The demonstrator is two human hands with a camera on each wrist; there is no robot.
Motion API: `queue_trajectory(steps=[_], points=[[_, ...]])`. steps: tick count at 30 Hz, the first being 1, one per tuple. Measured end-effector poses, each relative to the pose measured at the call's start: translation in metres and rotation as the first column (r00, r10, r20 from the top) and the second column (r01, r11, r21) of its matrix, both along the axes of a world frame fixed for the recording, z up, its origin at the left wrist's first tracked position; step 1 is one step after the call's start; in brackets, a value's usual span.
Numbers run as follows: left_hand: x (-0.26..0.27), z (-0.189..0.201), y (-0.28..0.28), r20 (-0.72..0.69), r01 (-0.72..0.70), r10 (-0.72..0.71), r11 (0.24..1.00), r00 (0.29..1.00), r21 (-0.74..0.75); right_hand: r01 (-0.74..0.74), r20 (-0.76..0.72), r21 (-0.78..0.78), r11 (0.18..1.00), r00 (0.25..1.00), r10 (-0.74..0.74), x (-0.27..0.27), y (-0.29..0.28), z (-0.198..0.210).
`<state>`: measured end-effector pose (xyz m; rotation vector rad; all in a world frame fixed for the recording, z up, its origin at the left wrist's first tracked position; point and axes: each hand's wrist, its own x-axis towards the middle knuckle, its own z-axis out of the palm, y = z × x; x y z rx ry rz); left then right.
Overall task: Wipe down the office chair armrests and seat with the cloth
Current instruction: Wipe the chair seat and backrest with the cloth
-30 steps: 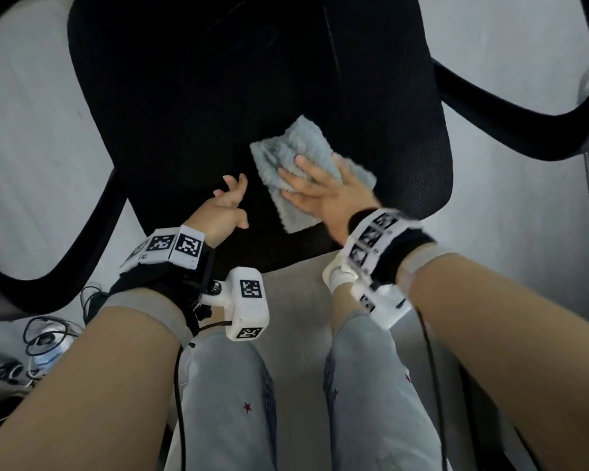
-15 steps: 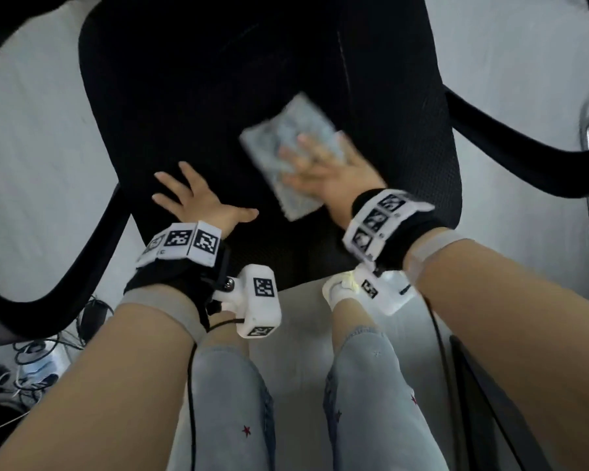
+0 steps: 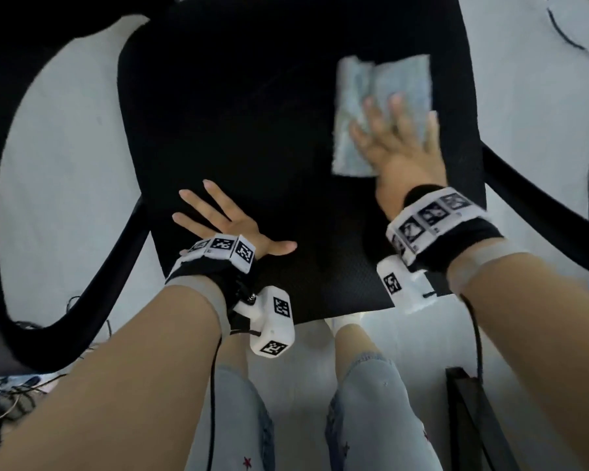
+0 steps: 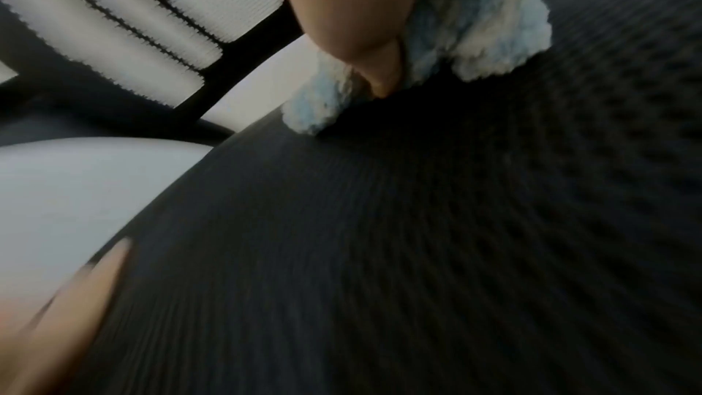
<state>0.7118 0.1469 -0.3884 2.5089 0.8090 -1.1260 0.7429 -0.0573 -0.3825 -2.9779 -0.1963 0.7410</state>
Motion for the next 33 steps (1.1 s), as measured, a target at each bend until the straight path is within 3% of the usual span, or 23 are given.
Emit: queue_trajectory(steps=[2, 3, 5, 7, 9, 11, 12, 14, 16, 17, 19, 21, 23, 24, 25, 26, 27, 29, 30, 31, 33], points=[[0.0, -0.001, -0.001, 0.027, 0.004, -0.004, 1.0, 1.0, -0.006, 0.333, 0.048, -0.004, 0.943, 0.942, -0.332, 0.01, -0.008, 0.002], [0.0, -0.004, 0.0, 0.046, 0.002, -0.002, 1.0, 0.999, -0.012, 0.378, 0.084, -0.007, 0.926, 0.923, -0.376, 0.012, 0.001, 0.003], [-0.001, -0.008, 0.0, 0.115, -0.013, 0.015, 1.0, 0.993, -0.015, 0.272, 0.021, -0.031, 0.962, 0.962, -0.272, 0.011, 0.031, 0.001], [-0.003, -0.016, 0.003, 0.202, 0.006, -0.008, 1.0, 0.979, 0.01, 0.04, -0.059, 0.044, 0.998, 0.998, -0.038, -0.002, 0.065, -0.005], [-0.003, -0.016, 0.003, 0.144, 0.043, -0.046, 0.999, 0.988, 0.028, -0.206, -0.019, 0.099, 0.974, 0.978, 0.208, -0.012, 0.073, -0.01], [0.0, -0.009, 0.0, 0.055, 0.044, -0.046, 0.999, 0.997, 0.029, -0.299, 0.061, 0.059, 0.952, 0.953, 0.295, -0.002, 0.05, -0.013], [0.001, -0.007, -0.001, 0.017, 0.038, -0.038, 0.999, 0.999, 0.022, -0.237, 0.07, 0.05, 0.97, 0.97, 0.233, 0.005, 0.034, -0.014], [0.004, -0.005, -0.002, -0.03, 0.016, -0.016, 1.0, 0.999, 0.003, 0.152, -0.001, 0.1, 0.983, 0.988, -0.152, 0.023, 0.004, -0.008], [0.005, -0.006, 0.0, -0.032, 0.015, -0.015, 1.0, 0.999, -0.004, 0.493, 0.015, 0.076, 0.866, 0.868, -0.496, 0.039, -0.003, -0.004], [0.006, -0.006, -0.001, -0.016, 0.012, -0.012, 1.0, 1.0, -0.009, 0.532, 0.041, 0.04, 0.846, 0.845, -0.534, 0.044, 0.005, -0.004], [0.005, -0.005, -0.002, 0.026, 0.003, -0.002, 1.0, 1.0, -0.009, 0.399, -0.014, 0.066, 0.914, 0.917, -0.399, 0.044, 0.033, -0.005], [0.004, -0.003, -0.003, 0.03, 0.016, -0.016, 1.0, 0.999, 0.007, 0.051, -0.054, 0.105, 0.993, 0.998, -0.045, 0.027, 0.062, -0.008], [0.004, -0.002, -0.004, -0.001, 0.017, -0.017, 1.0, 1.0, 0.011, -0.237, -0.033, 0.112, 0.965, 0.97, 0.242, 0.015, 0.064, -0.008], [0.005, -0.004, -0.003, -0.029, 0.024, -0.023, 1.0, 0.999, 0.015, -0.291, -0.013, 0.1, 0.951, 0.956, 0.294, 0.017, 0.053, -0.007], [0.006, -0.005, -0.003, -0.068, 0.032, -0.031, 0.999, 0.997, 0.018, -0.266, 0.005, 0.069, 0.962, 0.964, 0.266, 0.022, 0.038, -0.008], [0.006, -0.006, -0.002, -0.1, 0.037, -0.035, 0.999, 0.994, 0.017, -0.144, 0.038, 0.036, 0.989, 0.989, 0.142, 0.027, 0.021, -0.01], [0.007, -0.007, -0.002, -0.122, 0.037, -0.035, 0.999, 0.992, 0.014, 0.068, 0.076, 0.001, 0.998, 0.995, -0.067, 0.035, 0.006, -0.011], [0.007, -0.006, -0.002, -0.123, 0.039, -0.037, 0.999, 0.992, 0.019, 0.493, 0.078, -0.057, 0.868, 0.869, -0.489, 0.054, -0.005, -0.007], [0.007, -0.005, -0.003, -0.116, 0.042, -0.039, 0.999, 0.992, 0.02, 0.569, 0.061, -0.065, 0.82, 0.823, -0.565, 0.06, 0.003, -0.005], [0.007, -0.005, -0.004, -0.106, 0.042, -0.04, 0.999, 0.994, 0.017, 0.54, 0.034, -0.042, 0.841, 0.842, -0.539, 0.062, 0.017, -0.005], [0.006, -0.007, -0.003, -0.093, 0.028, -0.026, 1.0, 0.995, 0.012, 0.246, -0.058, 0.019, 0.969, 0.968, -0.245, 0.056, 0.053, -0.002]])
